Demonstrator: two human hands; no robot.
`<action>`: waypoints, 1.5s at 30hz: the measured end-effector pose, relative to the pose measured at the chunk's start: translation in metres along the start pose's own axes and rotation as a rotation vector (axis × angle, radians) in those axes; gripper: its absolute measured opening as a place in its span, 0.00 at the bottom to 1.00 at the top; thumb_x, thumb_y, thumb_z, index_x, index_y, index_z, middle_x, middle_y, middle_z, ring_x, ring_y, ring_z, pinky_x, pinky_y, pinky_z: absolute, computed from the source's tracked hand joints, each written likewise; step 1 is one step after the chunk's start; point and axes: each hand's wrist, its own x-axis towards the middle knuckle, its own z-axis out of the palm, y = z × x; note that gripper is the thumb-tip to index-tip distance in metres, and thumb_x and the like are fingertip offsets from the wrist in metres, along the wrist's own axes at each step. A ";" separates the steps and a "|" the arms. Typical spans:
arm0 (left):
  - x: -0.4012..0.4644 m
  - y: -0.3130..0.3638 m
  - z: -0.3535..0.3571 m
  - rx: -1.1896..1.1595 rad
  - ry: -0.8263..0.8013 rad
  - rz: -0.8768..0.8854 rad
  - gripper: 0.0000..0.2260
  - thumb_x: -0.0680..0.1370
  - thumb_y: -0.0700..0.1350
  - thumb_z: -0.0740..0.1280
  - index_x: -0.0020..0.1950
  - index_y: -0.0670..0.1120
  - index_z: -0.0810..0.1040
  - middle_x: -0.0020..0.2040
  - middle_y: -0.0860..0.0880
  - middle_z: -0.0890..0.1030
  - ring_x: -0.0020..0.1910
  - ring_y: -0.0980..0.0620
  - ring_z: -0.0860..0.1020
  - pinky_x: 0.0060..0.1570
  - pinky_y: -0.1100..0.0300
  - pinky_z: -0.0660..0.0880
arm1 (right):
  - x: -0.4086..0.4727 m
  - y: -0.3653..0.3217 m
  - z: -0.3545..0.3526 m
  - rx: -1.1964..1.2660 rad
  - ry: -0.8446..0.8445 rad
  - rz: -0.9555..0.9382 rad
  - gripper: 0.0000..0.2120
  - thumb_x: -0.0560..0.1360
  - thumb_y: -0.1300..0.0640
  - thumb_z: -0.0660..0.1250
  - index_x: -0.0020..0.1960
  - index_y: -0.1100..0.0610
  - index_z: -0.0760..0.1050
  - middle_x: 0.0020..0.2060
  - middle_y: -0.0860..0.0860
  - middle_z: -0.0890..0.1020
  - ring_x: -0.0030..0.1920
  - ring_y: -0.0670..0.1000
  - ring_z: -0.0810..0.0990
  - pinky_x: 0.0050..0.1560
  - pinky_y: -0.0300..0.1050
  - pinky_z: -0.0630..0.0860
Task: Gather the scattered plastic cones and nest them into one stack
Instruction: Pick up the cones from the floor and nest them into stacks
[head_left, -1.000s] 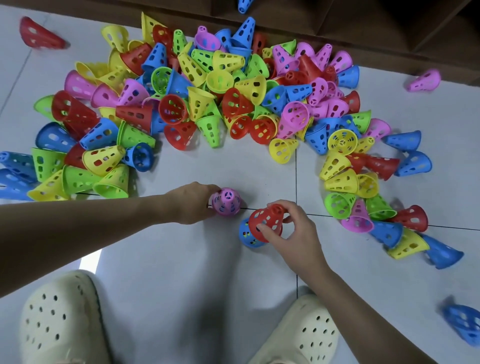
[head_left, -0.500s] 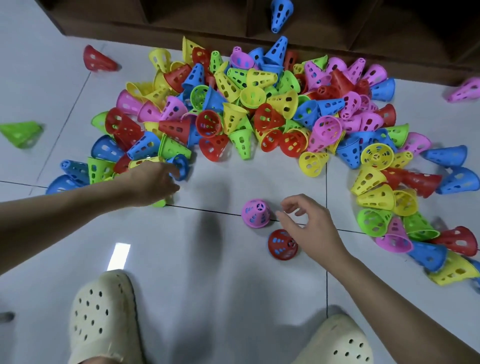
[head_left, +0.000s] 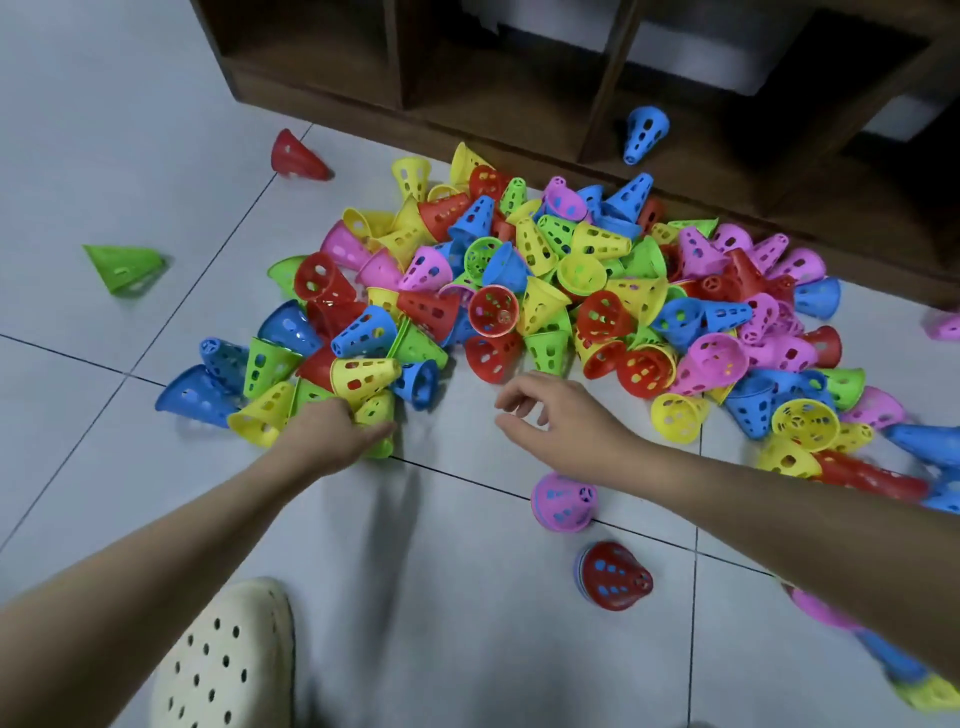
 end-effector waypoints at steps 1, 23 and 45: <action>0.002 0.002 0.003 -0.047 -0.019 -0.014 0.25 0.72 0.69 0.66 0.42 0.46 0.77 0.41 0.45 0.81 0.40 0.45 0.78 0.37 0.55 0.74 | 0.014 -0.001 0.006 -0.009 -0.008 0.032 0.08 0.77 0.53 0.70 0.54 0.54 0.77 0.51 0.46 0.80 0.50 0.46 0.77 0.44 0.33 0.67; -0.011 -0.014 0.002 -0.831 0.092 0.067 0.28 0.61 0.58 0.79 0.54 0.51 0.72 0.49 0.49 0.81 0.42 0.52 0.78 0.43 0.56 0.76 | 0.121 -0.001 0.102 -0.374 -0.066 0.261 0.38 0.68 0.34 0.68 0.69 0.56 0.66 0.64 0.53 0.72 0.66 0.56 0.72 0.62 0.53 0.73; -0.042 0.054 0.008 -1.023 0.045 0.282 0.19 0.69 0.60 0.72 0.55 0.52 0.79 0.44 0.52 0.80 0.39 0.55 0.76 0.40 0.61 0.72 | 0.009 -0.001 -0.021 0.292 0.292 0.378 0.14 0.76 0.49 0.72 0.47 0.61 0.79 0.33 0.48 0.75 0.31 0.41 0.70 0.32 0.34 0.65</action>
